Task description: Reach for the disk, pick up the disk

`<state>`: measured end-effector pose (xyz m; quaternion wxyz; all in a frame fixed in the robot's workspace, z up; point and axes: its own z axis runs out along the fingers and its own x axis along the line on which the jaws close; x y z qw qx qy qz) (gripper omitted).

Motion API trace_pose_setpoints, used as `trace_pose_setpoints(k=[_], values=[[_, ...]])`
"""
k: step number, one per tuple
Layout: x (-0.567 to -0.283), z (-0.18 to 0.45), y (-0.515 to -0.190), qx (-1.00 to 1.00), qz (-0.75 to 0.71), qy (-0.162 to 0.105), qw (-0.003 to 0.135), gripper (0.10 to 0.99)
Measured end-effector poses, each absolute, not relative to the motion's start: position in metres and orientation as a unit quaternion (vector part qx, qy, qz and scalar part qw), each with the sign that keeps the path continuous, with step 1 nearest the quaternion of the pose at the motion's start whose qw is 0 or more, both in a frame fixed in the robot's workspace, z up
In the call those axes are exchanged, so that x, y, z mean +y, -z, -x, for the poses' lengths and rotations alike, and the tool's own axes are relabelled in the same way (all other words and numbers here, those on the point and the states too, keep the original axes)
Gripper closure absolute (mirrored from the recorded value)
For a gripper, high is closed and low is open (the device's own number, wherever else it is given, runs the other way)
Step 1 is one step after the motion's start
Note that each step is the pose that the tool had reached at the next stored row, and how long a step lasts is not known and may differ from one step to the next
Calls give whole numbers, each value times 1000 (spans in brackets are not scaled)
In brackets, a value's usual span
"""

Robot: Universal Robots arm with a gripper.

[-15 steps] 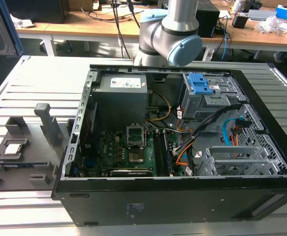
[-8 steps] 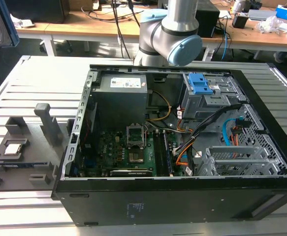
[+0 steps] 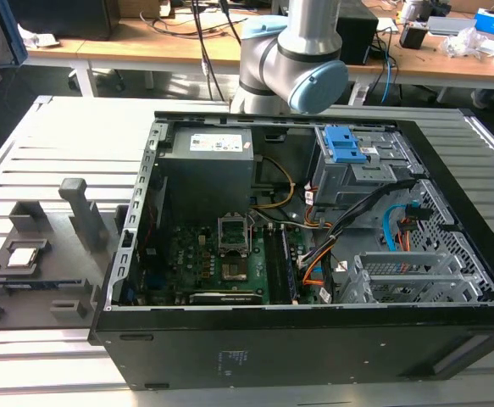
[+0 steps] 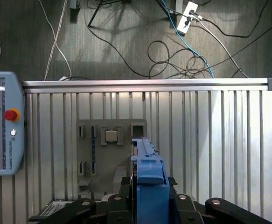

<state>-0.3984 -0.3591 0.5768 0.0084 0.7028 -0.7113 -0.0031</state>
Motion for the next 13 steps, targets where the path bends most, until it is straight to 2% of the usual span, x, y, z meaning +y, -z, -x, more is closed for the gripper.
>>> trace_pose_setpoints(k=[13], values=[[-358, 380, -577, -711, -703, 2, 9, 722]])
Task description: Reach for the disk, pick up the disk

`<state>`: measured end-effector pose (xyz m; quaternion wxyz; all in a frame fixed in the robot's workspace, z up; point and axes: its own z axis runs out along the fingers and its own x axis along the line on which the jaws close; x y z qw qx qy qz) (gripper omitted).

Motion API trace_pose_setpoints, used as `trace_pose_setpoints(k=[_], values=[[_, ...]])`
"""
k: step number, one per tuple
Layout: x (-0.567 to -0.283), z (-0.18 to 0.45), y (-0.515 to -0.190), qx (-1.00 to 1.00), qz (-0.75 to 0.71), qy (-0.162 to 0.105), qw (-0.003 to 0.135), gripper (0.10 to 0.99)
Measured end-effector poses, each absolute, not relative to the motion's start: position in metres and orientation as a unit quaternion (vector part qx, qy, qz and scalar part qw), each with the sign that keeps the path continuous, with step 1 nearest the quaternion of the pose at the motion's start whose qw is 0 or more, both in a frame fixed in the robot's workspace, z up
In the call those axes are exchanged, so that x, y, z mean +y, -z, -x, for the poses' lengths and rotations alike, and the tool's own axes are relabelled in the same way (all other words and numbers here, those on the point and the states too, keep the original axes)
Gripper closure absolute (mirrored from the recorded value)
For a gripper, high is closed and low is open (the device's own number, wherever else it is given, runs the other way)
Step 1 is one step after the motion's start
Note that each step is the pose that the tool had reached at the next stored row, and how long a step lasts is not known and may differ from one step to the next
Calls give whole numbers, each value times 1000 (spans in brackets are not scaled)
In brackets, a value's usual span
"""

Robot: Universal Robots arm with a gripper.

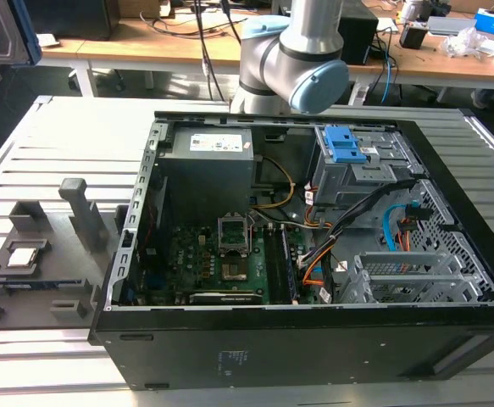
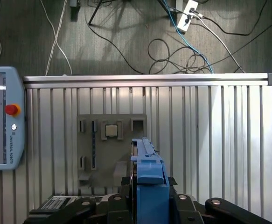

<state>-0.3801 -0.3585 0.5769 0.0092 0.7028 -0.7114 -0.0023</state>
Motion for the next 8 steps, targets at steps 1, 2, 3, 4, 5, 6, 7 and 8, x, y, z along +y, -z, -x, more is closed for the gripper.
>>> trace_pose_setpoints(k=[1, 2, 3, 4, 5, 6, 7, 8], values=[[-358, 378, -577, -711, -703, 2, 9, 722], [-358, 376, -577, -711, -703, 2, 9, 722], [-358, 374, -577, -711, -703, 2, 9, 722], [-358, 372, -577, -711, -703, 2, 9, 722], [-358, 371, -577, -711, -703, 2, 9, 722], [-358, 368, -577, -711, -703, 2, 9, 722], [-358, 365, -577, -711, -703, 2, 9, 722], [-358, 362, -577, -711, -703, 2, 9, 722]])
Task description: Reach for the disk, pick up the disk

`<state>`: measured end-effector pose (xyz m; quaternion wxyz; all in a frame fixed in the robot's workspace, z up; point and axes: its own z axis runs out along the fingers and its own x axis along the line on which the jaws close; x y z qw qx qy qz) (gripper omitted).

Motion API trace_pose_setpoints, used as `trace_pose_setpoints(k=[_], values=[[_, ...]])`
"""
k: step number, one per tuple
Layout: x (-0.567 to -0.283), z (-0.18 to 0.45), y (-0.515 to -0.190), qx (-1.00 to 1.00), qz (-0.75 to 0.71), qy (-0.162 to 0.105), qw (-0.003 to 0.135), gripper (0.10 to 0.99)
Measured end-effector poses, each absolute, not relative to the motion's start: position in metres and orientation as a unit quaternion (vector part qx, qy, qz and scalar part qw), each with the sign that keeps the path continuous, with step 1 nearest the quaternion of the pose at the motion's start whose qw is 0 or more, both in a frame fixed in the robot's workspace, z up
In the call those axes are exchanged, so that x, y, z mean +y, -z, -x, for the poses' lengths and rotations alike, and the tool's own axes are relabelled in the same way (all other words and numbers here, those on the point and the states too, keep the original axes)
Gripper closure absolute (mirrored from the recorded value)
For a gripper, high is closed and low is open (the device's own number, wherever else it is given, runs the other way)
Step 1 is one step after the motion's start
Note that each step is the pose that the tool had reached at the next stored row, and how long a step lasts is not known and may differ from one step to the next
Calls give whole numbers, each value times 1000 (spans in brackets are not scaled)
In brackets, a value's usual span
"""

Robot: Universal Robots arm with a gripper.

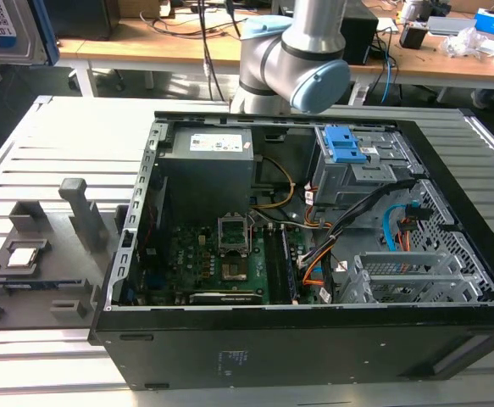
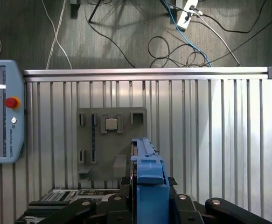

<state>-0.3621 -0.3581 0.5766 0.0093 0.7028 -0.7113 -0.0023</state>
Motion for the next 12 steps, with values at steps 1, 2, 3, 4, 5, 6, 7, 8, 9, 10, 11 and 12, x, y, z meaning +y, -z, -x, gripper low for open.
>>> trace_pose_setpoints(k=[1, 2, 3, 4, 5, 6, 7, 8, 9, 10, 11, 12], values=[[-358, 360, -575, -711, -703, 2, 9, 722], [-358, 357, -574, -711, -703, 2, 10, 722], [-358, 356, -573, -711, -703, 2, 10, 722], [-358, 354, -572, -711, -703, 2, 10, 722], [-358, 352, -571, -711, -703, 2, 10, 722], [-357, 348, -570, -711, -703, 2, 11, 722], [-357, 345, -569, -711, -703, 1, 11, 722], [-357, 344, -568, -711, -703, 1, 11, 722], [-357, 342, -567, -711, -703, 1, 11, 722], [-357, 340, -567, -711, -703, 1, 12, 722], [-357, 337, -566, -711, -703, 1, 12, 722], [-357, 335, -565, -711, -703, 0, 12, 722]])
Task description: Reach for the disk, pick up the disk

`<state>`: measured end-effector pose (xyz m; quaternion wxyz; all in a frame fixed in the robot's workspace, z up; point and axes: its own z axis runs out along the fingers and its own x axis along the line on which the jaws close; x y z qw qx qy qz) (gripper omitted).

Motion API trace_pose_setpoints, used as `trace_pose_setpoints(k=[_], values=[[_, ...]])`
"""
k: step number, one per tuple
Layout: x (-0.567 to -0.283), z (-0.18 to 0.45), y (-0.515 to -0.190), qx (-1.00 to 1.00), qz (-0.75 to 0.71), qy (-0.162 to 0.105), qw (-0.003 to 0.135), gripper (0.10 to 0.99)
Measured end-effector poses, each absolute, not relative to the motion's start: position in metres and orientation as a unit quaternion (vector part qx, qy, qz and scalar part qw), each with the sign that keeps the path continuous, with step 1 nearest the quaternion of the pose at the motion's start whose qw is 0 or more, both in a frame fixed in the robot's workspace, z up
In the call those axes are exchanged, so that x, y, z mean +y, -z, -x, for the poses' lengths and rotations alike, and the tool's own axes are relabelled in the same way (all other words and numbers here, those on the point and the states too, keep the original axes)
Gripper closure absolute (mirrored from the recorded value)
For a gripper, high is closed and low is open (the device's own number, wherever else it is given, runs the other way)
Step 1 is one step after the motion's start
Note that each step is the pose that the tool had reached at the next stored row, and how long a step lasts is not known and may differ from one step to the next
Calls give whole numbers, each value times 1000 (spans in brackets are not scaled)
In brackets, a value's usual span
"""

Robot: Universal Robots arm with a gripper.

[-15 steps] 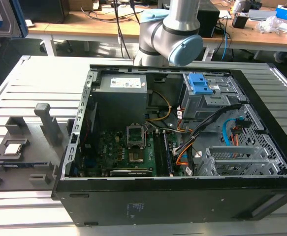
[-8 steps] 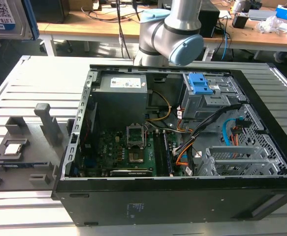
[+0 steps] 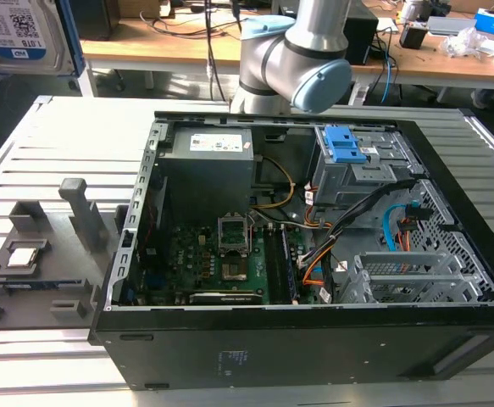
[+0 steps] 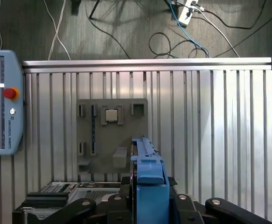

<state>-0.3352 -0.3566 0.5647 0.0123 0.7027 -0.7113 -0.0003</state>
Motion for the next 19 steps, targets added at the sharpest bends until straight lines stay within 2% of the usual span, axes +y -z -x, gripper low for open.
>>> trace_pose_setpoints(k=[19], values=[[-355, 291, -546, -711, -703, -5, 18, 722]])
